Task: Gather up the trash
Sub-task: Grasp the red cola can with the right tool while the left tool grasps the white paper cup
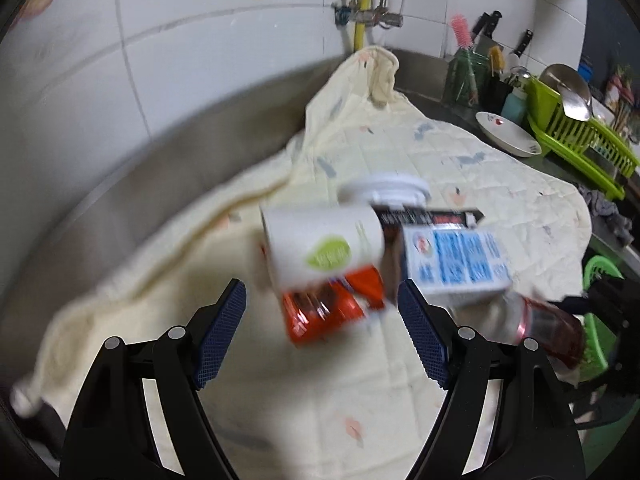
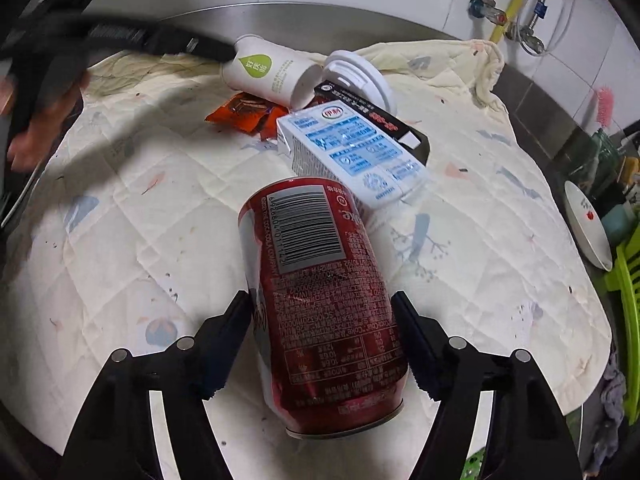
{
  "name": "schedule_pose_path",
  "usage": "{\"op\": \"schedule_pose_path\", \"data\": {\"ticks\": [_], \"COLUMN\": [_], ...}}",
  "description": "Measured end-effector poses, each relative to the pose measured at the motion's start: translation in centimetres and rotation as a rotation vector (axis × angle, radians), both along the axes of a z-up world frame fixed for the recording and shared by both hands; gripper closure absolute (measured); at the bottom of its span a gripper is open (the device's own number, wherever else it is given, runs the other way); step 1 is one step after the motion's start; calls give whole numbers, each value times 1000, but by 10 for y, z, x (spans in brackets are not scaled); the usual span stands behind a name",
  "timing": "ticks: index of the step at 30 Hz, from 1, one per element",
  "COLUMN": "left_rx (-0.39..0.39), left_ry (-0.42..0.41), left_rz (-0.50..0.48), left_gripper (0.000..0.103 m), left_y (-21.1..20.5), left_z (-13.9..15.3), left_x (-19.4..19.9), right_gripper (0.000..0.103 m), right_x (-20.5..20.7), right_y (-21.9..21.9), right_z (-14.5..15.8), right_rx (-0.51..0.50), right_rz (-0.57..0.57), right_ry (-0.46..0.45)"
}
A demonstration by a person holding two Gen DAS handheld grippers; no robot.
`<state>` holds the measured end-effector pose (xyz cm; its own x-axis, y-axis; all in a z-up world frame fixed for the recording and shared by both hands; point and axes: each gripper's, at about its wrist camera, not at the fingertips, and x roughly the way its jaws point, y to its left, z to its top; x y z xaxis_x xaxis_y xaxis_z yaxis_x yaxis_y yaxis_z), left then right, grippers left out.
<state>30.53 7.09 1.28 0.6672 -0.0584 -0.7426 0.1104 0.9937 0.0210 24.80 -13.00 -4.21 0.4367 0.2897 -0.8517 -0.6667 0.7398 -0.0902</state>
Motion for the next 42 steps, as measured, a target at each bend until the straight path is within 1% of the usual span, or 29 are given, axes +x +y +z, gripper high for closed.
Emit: {"op": "schedule_pose_path", "data": {"ticks": [2, 3, 5, 7, 9, 11, 12, 14, 15, 17, 21, 24, 26, 28, 29, 32, 33, 35, 36, 37, 38, 41, 42], "left_rx": [37, 64, 149, 219, 264, 305, 338, 375, 409, 443, 430, 435, 435, 419, 397, 374, 365, 338, 321, 294, 286, 280, 279], "left_ry": [3, 6, 10, 18, 28, 45, 55, 67, 80, 96, 128, 146, 137, 123, 117, 100, 94, 86, 82, 77, 77, 83, 82], "left_rz": [-64, -91, -149, -219, -282, -333, -366, -404, -421, -431, -452, -459, -463, -461, -460, -438, -431, -412, -406, -396, -389, -358, -350], "left_gripper": [25, 23, 19, 18, 14, 13, 12, 12, 12, 12, 13, 16, 16, 17, 17, 18, 22, 24, 25, 25, 26, 28, 29], "left_y": [1, 0, -3, -8, -12, -18, -21, -26, -28, -30, -30, -29, -29, -28, -27, -25, -24, -23, -22, -20, -19, -19, -19], "left_z": [7, 8, 9, 6, 3, -2, -6, -12, -18, -25, -33, -39, -41, -42, -41, -42, -41, -39, -37, -35, -34, -36, -36], "left_x": [12, 17, 27, 35, 41, 47, 50, 55, 60, 66, 76, 79, 76, 73, 71, 66, 65, 61, 59, 56, 54, 48, 46], "right_gripper": [34, 34, 34, 34, 34, 34, 34, 34, 34, 34, 34, 34, 37, 38, 39, 39, 39, 39, 34, 24, 22, 22, 24], "right_x": [-2, -2, -4, -6, -5, -5, -4, -3, -3, -2, -1, 0, -1, -1, -1, -2, -1, -3, -3, -2, -2, 3, 4], "right_y": [-3, -4, -5, -6, -7, -7, -7, -8, -8, -8, -7, -4, -4, -8, -10, -11, -12, -11, -12, -12, -13, -12, -11], "right_z": [0, 0, -2, -3, -3, -3, -3, -4, -4, -4, -4, -12, -20, -23, -23, -21, -21, -19, -18, -16, -14, -8, -7], "right_rx": [-3, -5, -11, -10, -6, -3, -2, 0, 3, 6, 3, -33, -51, -27, -11, -2, 1, 12, 26, 43, 59, 94, 101], "right_rz": [-7, -9, -14, -19, -22, -28, -30, -33, -34, -38, -36, -34, -38, -51, -59, -62, -61, -58, -59, -64, -72, -89, -91], "right_ry": [7, 10, 13, 20, 22, 31, 33, 39, 40, 43, 47, 51, 55, 70, 77, 74, 77, 75, 78, 87, 87, 85, 88]}}
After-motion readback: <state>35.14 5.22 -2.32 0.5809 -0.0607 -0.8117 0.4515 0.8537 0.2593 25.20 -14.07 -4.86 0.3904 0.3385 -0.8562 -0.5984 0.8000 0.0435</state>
